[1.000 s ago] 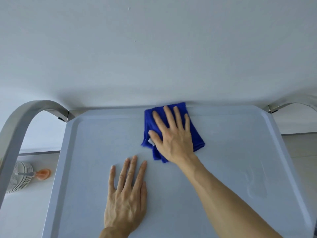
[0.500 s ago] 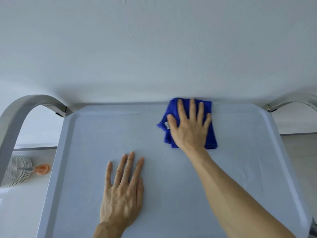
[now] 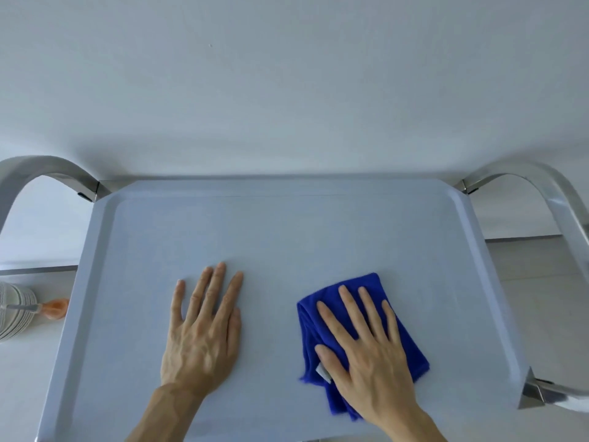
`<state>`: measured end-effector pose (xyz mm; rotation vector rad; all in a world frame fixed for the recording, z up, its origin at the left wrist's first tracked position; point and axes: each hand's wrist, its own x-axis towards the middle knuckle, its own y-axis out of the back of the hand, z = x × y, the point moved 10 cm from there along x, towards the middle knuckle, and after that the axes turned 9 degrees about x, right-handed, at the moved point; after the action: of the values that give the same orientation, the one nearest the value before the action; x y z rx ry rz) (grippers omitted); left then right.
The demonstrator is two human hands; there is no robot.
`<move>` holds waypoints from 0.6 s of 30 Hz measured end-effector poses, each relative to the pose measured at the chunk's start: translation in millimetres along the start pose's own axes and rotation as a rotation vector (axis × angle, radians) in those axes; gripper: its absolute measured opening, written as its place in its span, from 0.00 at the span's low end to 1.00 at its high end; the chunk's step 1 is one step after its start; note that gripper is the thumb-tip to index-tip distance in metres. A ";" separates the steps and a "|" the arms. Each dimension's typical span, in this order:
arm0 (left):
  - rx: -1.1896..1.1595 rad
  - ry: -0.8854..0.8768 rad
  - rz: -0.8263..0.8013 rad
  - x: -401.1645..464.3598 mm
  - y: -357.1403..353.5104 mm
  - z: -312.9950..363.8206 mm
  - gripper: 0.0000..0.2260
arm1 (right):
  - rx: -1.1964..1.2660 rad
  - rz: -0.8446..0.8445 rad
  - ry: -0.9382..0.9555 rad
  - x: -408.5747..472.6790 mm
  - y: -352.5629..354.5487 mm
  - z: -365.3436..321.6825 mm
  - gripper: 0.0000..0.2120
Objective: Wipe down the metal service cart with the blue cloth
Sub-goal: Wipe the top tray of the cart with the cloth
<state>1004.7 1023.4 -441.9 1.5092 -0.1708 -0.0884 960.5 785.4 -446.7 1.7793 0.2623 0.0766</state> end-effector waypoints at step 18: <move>0.022 0.016 -0.006 -1.2 -0.2 2.7 0.23 | -0.016 0.085 -0.103 -10.5 6.9 5.6 0.27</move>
<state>1003.1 1021.0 -442.0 1.5318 -0.1547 -0.0793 952.3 776.4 -440.4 1.7719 0.1115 0.0482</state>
